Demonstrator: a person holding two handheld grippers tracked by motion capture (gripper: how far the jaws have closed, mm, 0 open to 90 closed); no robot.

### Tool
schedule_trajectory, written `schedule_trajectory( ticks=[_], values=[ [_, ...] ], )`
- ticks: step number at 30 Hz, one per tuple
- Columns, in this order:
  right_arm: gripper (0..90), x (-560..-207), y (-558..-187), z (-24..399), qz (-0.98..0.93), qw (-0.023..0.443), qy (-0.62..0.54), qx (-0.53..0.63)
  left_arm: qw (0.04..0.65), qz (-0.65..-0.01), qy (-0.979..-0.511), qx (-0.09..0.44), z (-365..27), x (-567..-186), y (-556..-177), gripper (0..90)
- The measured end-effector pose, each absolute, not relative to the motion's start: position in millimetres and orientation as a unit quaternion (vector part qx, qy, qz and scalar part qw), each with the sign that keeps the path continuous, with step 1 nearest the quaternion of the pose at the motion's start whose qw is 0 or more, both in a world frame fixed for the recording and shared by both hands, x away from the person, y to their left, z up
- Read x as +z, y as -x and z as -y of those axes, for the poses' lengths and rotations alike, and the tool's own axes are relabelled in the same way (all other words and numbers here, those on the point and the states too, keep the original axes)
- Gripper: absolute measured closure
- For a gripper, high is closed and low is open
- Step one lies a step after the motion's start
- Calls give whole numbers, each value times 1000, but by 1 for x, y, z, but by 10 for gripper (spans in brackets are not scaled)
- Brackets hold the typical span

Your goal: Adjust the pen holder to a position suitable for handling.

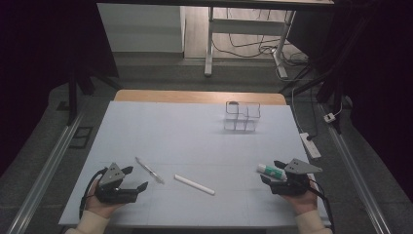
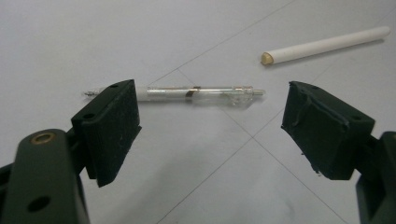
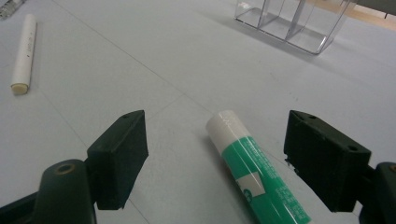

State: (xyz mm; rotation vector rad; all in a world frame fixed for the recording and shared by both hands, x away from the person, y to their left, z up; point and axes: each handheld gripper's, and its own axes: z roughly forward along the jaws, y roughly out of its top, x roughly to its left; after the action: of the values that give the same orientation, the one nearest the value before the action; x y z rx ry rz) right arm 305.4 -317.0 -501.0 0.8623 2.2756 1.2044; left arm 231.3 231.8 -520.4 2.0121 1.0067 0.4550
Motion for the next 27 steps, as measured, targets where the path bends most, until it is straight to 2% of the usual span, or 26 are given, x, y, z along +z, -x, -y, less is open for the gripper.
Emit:
schedule_trajectory(
  ticks=[27],
  values=[
    [233, -495, -310, 314, -812, 205, -326, 438, 407, -399, -801, 179, -229, -522, -238, 205]
  ],
)
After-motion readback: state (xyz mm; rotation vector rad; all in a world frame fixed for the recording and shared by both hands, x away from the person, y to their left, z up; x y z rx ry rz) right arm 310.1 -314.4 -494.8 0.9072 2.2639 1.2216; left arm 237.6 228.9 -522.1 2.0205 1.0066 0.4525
